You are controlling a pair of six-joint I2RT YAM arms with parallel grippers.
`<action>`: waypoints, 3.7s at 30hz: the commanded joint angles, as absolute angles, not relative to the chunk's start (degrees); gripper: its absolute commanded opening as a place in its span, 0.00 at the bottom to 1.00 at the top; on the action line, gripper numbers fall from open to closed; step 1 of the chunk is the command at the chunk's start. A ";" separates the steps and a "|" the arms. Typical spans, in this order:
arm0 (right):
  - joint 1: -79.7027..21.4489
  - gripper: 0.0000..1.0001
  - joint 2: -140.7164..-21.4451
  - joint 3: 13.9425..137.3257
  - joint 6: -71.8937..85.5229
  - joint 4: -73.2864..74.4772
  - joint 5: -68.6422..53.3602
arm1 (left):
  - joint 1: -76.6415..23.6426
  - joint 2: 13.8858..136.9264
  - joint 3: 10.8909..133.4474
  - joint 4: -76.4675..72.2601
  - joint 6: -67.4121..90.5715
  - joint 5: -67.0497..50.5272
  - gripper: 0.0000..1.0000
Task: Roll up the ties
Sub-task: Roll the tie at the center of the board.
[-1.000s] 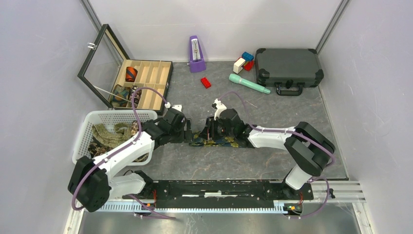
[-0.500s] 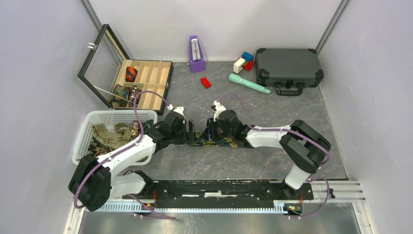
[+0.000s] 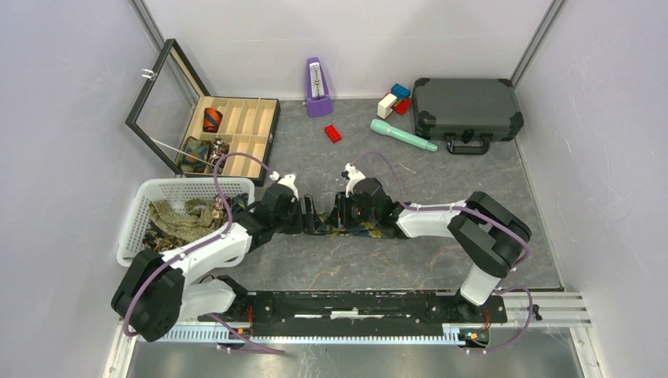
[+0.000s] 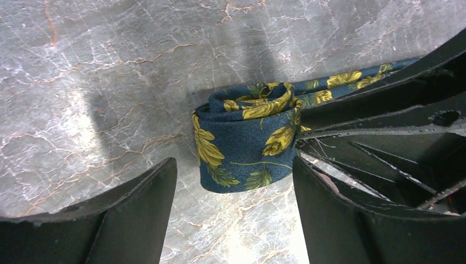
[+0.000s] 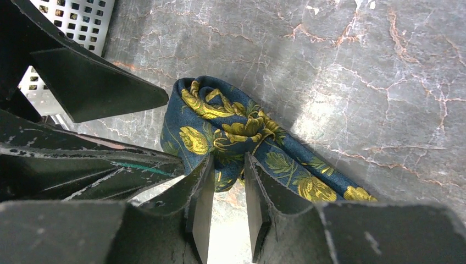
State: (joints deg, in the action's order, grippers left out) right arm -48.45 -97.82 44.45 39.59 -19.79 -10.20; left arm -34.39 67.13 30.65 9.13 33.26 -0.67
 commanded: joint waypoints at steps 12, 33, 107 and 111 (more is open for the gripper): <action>-47.13 0.32 -100.74 44.09 37.87 -21.39 -9.85 | -29.37 68.27 24.05 -9.34 33.69 -10.72 0.79; -45.77 0.32 -103.00 44.01 37.48 -22.48 -11.74 | -27.08 74.54 19.61 -25.29 32.88 -15.17 0.74; -37.84 0.48 -79.40 32.64 30.00 -10.84 -5.39 | -45.76 80.22 43.71 22.43 27.96 25.74 0.27; -36.99 0.49 -77.39 31.15 29.88 -10.69 -4.95 | -47.73 83.30 47.52 27.69 28.71 31.04 0.27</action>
State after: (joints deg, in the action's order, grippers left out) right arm -37.74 -80.42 32.36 31.16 -10.94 -6.28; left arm -46.13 80.23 43.90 19.05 29.52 22.63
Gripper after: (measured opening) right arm 0.486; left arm 0.458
